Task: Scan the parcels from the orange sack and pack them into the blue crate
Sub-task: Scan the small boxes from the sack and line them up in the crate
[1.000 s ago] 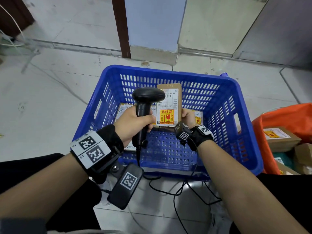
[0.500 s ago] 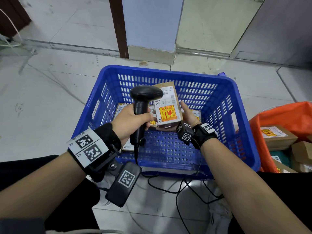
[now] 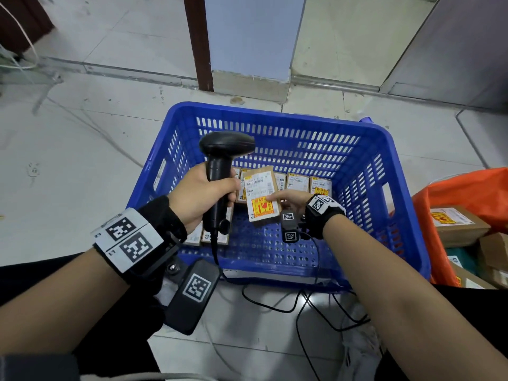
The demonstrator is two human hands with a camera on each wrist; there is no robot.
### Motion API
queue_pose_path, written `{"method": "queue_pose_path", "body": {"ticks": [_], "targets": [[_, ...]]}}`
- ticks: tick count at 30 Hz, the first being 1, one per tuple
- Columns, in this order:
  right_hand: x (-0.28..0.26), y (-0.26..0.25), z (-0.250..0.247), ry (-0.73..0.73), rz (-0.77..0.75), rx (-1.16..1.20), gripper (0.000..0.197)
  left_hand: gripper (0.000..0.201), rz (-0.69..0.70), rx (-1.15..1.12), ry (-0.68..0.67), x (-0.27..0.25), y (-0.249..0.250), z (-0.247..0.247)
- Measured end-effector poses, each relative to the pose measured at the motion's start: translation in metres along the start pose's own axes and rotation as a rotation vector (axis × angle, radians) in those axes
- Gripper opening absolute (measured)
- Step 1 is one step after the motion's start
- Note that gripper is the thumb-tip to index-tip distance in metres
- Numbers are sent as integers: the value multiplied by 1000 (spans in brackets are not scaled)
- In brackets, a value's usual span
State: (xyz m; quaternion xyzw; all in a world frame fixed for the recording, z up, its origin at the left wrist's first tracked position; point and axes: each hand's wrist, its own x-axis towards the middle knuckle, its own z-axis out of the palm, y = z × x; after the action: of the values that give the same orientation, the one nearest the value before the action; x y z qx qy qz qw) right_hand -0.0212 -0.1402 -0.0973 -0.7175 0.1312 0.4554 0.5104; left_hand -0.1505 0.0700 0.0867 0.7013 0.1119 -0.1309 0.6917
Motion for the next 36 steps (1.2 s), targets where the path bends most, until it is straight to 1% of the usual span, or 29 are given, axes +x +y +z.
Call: {"method": "queue_pose_path", "body": {"ticks": [1, 2, 3, 4, 6, 8, 9, 11, 13, 15, 19, 23, 27, 28, 30, 32, 33, 34, 35, 36], "targets": [[9, 1, 3, -15, 45, -87, 70, 11, -2, -3, 3, 0, -1, -3], [12, -1, 9, -16, 85, -159, 58, 11, -7, -8, 9, 0, -2, -6], [12, -3, 15, -8, 120, -232, 38, 10, -16, -15, 17, 0, -4, -8], [11, -6, 23, -11, 165, -276, 22, 10, -23, -20, 26, 0, -5, -11], [14, -5, 33, -9, 217, -347, 24, 11, -30, -15, 47, 2, -8, -17], [26, -2, 39, -49, 235, -415, 14, 10, -31, -16, 50, 3, -10, -21], [34, 1, 42, -37, 240, -424, 17, 9, -34, -19, 51, 4, -11, -24], [50, 8, 48, -23, 269, -431, 35, 8, -41, -23, 58, 6, -12, -27], [65, 18, 53, -18, 284, -488, 45, 7, -49, -16, 62, 9, -14, -30], [74, 26, 59, -11, 236, -539, 52, 5, -61, -2, 70, 11, -15, -31], [89, 40, 65, 58, 230, -608, 44, 5, -74, -7, 78, 13, -16, -30], [93, 40, 63, 92, 219, -528, 41, 4, -67, -10, 75, 15, -14, -28], [101, 42, 60, 24, 238, -623, 36, 4, -66, -3, 69, 18, -12, -24], [106, 44, 58, -29, 224, -659, 37, 4, -66, 0, 65, 19, -11, -22], [125, 51, 47, -51, 183, -637, 44, 5, -55, -3, 51, 21, -9, -17], [110, 45, 35, -22, 184, -570, 47, 8, -40, -19, 39, 24, -6, -7], [99, 40, 29, -8, 175, -532, 42, 9, -31, -22, 34, 25, -4, -1], [83, 32, 24, 20, 155, -476, 32, 10, -21, -18, 25, 25, -1, 6], [67, 22, 18, 74, 126, -412, 24, 10, -11, -7, 9, 26, 2, 13], [55, 15, 10, 138, 78, -363, 24, 11, -4, 8, -9, 26, 3, 20]]}}
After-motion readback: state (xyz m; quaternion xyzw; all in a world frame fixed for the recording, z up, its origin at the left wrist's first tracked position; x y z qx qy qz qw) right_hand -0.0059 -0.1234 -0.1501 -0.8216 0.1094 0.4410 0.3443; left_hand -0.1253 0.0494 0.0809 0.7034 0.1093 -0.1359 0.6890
